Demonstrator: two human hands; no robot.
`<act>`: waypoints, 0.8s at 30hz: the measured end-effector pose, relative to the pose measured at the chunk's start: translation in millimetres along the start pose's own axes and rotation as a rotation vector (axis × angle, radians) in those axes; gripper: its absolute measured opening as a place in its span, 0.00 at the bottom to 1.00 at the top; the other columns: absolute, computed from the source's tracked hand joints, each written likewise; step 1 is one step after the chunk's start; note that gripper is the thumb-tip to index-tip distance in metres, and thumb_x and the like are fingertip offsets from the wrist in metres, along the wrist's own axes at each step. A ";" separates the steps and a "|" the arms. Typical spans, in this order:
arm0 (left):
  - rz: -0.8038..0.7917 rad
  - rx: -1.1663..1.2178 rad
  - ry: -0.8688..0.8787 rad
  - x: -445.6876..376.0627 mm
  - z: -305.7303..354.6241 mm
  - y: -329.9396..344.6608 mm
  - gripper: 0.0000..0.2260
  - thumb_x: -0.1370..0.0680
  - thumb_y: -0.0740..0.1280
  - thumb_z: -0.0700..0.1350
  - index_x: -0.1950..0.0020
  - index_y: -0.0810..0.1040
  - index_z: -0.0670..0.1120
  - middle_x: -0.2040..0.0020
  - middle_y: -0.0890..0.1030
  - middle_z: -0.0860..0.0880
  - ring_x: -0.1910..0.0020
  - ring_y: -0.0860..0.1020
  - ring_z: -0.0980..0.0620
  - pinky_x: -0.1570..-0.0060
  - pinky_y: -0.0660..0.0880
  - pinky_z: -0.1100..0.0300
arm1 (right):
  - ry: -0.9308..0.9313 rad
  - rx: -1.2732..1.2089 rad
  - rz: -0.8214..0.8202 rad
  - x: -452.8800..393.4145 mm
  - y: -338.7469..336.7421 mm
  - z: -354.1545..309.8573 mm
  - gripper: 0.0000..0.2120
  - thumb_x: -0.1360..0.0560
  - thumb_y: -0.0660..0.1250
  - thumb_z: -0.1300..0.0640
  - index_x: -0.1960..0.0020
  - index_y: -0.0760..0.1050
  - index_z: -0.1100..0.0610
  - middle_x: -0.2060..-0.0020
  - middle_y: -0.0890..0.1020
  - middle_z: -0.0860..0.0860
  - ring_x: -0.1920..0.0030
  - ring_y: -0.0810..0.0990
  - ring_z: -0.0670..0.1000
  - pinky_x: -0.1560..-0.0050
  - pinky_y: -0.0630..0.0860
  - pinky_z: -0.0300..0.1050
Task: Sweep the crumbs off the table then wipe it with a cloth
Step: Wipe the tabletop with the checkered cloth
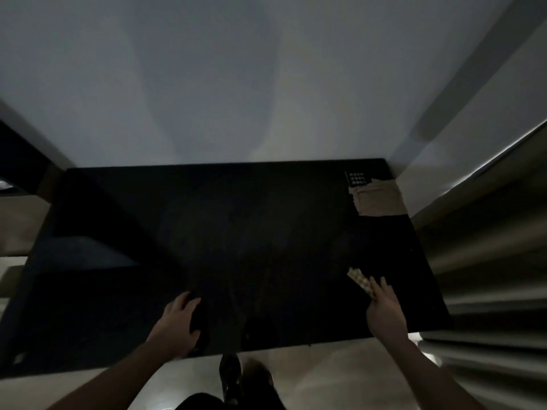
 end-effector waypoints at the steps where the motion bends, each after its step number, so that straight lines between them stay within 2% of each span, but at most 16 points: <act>1: 0.009 0.006 -0.043 4.8 -12.8 6.9 0.37 0.23 0.67 0.55 0.18 0.54 0.52 0.17 0.49 0.48 0.20 0.55 0.42 0.26 0.68 0.49 | -0.061 0.049 -0.044 -1.6 23.9 1.8 0.27 0.34 0.50 0.59 0.53 0.86 0.69 0.43 0.84 0.67 0.43 0.82 0.76 0.48 0.82 0.71; 3: 0.025 0.036 -0.125 13.9 -36.4 20.3 0.39 0.23 0.68 0.54 0.17 0.51 0.53 0.17 0.47 0.48 0.19 0.51 0.41 0.25 0.68 0.46 | -0.019 0.120 -0.160 -1.4 75.8 11.9 0.34 0.33 0.49 0.54 0.40 0.83 0.68 0.32 0.77 0.70 0.35 0.75 0.77 0.40 0.77 0.73; 5: 0.009 0.035 -0.167 21.8 -51.0 30.1 0.41 0.23 0.68 0.53 0.17 0.48 0.54 0.17 0.44 0.49 0.18 0.48 0.40 0.25 0.66 0.44 | 0.067 0.091 -0.208 7.4 108.9 12.7 0.34 0.32 0.59 0.51 0.29 0.75 0.66 0.28 0.70 0.73 0.31 0.70 0.79 0.36 0.70 0.77; 7: -0.012 0.015 -0.158 26.1 -54.5 36.4 0.41 0.22 0.68 0.53 0.17 0.45 0.56 0.17 0.41 0.50 0.18 0.46 0.39 0.24 0.66 0.42 | 0.123 0.003 -0.207 19.3 104.4 -9.9 0.39 0.31 0.66 0.44 0.24 0.70 0.61 0.24 0.66 0.70 0.26 0.64 0.76 0.32 0.64 0.77; 10: -0.032 0.008 -0.138 28.3 -51.7 38.2 0.40 0.22 0.67 0.52 0.17 0.45 0.56 0.16 0.40 0.50 0.18 0.45 0.39 0.23 0.63 0.42 | 0.141 -0.023 -0.122 17.8 86.4 -24.0 0.35 0.22 0.67 0.43 0.19 0.63 0.54 0.19 0.60 0.62 0.21 0.57 0.70 0.27 0.57 0.73; 13: -0.055 0.013 -0.127 29.2 -54.8 38.9 0.40 0.22 0.67 0.52 0.17 0.46 0.56 0.17 0.39 0.51 0.18 0.45 0.39 0.22 0.62 0.42 | 0.202 0.020 -0.195 20.0 96.4 -19.3 0.35 0.18 0.63 0.44 0.16 0.55 0.52 0.16 0.52 0.59 0.18 0.49 0.66 0.22 0.50 0.71; 17: -0.021 0.035 -0.093 30.0 -59.4 31.4 0.39 0.24 0.67 0.50 0.18 0.50 0.59 0.17 0.43 0.53 0.18 0.48 0.43 0.25 0.66 0.46 | 0.234 -0.001 -0.182 35.7 112.8 -44.2 0.32 0.16 0.60 0.45 0.16 0.56 0.53 0.16 0.51 0.59 0.18 0.46 0.65 0.22 0.47 0.71; 20: -0.002 0.064 -0.033 29.9 -66.1 24.2 0.36 0.25 0.66 0.51 0.19 0.55 0.59 0.18 0.48 0.55 0.20 0.51 0.46 0.25 0.67 0.49 | 0.127 -0.004 -0.161 62.1 133.6 -92.2 0.31 0.17 0.54 0.44 0.17 0.57 0.54 0.16 0.52 0.59 0.18 0.47 0.66 0.22 0.46 0.72; 24: 0.046 0.155 0.076 34.2 -93.2 4.3 0.31 0.24 0.68 0.50 0.21 0.62 0.58 0.20 0.59 0.58 0.22 0.60 0.52 0.24 0.64 0.54 | 0.038 -0.017 -0.160 103.0 169.5 -168.0 0.31 0.16 0.56 0.44 0.17 0.57 0.54 0.16 0.49 0.55 0.17 0.45 0.62 0.20 0.45 0.70</act>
Point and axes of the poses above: each hand's wrist, its own x-axis away from the middle knuckle, its own y-axis out of the palm, z = x × y, the point moved 9 cm from there along -x, towards the middle knuckle
